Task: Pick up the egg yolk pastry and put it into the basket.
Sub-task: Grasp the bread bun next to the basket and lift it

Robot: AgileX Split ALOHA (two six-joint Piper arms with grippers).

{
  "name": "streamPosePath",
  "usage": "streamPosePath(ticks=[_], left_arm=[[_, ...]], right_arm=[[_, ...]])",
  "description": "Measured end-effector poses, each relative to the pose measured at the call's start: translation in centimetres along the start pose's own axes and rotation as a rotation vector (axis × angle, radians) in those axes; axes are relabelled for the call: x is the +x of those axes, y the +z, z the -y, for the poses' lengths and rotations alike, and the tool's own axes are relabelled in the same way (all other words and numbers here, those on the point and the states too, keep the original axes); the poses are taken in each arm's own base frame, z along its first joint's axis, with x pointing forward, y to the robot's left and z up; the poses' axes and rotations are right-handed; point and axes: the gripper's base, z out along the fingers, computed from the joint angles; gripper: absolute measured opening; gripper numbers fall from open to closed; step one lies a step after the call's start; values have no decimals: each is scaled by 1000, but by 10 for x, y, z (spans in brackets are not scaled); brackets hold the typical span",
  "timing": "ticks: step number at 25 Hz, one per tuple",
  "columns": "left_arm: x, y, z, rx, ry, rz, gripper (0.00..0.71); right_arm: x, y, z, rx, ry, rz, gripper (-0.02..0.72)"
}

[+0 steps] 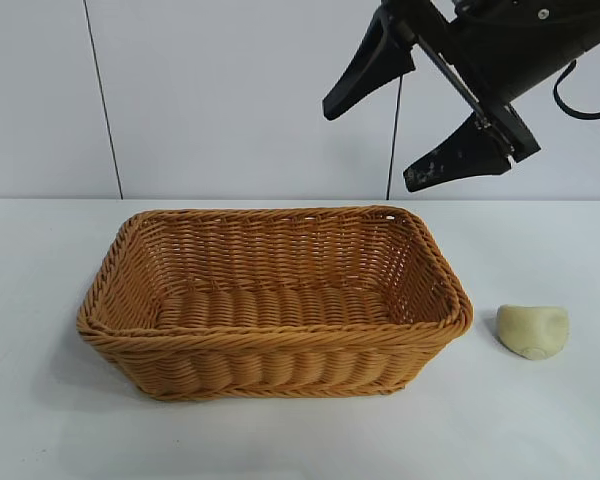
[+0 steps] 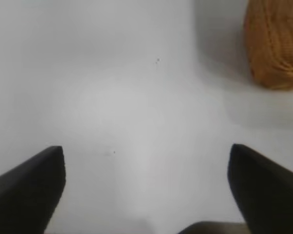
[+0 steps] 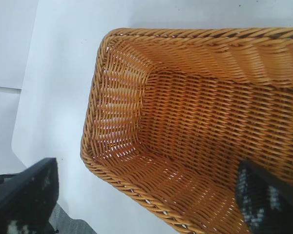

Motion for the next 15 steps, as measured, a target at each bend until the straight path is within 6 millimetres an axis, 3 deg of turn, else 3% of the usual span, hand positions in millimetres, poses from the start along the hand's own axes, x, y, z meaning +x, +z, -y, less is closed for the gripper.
streamPosePath(ticks=[8, 15], left_arm=[[0, -1, 0, 0, 0, 5, 695], [0, -1, 0, 0, 0, 5, 695]], right_arm=[[-8, -24, 30, 385, -38, -70, 678], [-10, -44, 69, 465, 66, -59, 678]])
